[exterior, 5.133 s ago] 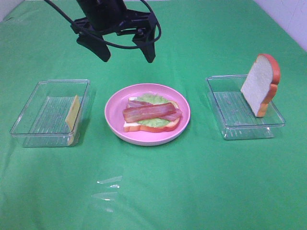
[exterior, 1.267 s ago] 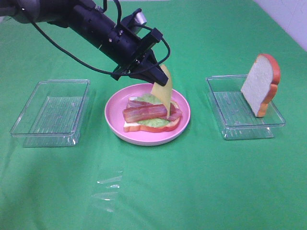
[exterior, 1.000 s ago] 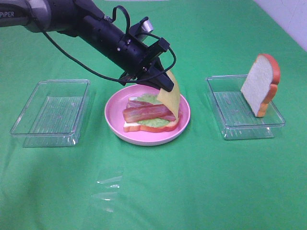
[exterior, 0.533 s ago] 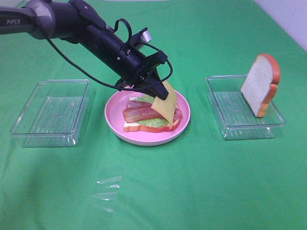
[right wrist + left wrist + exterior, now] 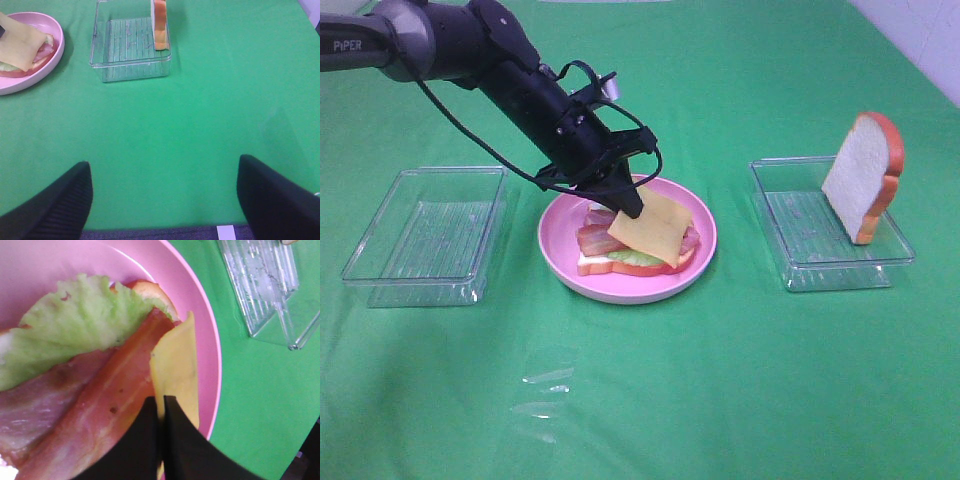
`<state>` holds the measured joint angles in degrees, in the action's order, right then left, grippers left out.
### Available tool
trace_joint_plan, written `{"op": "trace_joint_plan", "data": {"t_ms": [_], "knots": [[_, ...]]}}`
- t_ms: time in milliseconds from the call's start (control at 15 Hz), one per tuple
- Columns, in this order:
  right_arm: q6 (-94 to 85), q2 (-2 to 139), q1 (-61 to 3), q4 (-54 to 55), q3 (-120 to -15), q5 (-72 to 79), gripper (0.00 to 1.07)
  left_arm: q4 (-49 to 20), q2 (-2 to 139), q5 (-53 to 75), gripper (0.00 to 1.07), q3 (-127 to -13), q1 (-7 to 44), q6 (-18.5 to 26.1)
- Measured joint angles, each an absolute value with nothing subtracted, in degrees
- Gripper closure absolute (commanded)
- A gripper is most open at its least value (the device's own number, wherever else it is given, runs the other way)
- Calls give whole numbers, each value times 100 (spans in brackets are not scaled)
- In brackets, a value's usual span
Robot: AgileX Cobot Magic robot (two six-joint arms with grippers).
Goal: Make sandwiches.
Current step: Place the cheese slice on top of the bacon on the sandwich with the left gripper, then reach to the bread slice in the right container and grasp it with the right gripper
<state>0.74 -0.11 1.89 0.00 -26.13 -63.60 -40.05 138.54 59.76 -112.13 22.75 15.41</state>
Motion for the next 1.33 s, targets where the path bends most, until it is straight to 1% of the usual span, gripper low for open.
{"op": "trace_joint_plan", "data": {"t_ms": [133,467,667,733,800,867,933,1000,1200,1267,1333], "knots": [[74,-11,189,0,-2613,-6360,30,-3718,13854,5901,107,-11213,2275,1358],[74,-11,189,0,-2613,-6360,30,-3352,13854,5879,107,-11499,2275,968],[74,-11,189,0,-2613,-6360,30,-3128,13854,6096,106,-11631,2275,831],[74,-11,189,0,-2613,-6360,30,-3014,13854,6182,97,-11631,2275,710],[74,-11,189,0,-2613,-6360,30,-2934,13854,6182,80,-11631,2275,630],[74,-11,189,0,-2613,-6360,30,-2916,13854,6182,66,-11631,2275,613],[74,-11,189,0,-2613,-6360,30,-2911,13854,6176,34,-11631,2275,590],[74,-11,189,0,-2613,-6360,30,-2899,13854,6171,6,-11654,2275,556],[74,-11,189,0,-2613,-6360,30,-2813,13854,6388,5,-12015,2275,527],[74,-11,189,0,-2613,-6360,30,-2733,13854,6835,5,-12622,2275,527],[74,-11,189,0,-2613,-6360,30,-2653,13854,6910,5,-12972,2275,527]]}}
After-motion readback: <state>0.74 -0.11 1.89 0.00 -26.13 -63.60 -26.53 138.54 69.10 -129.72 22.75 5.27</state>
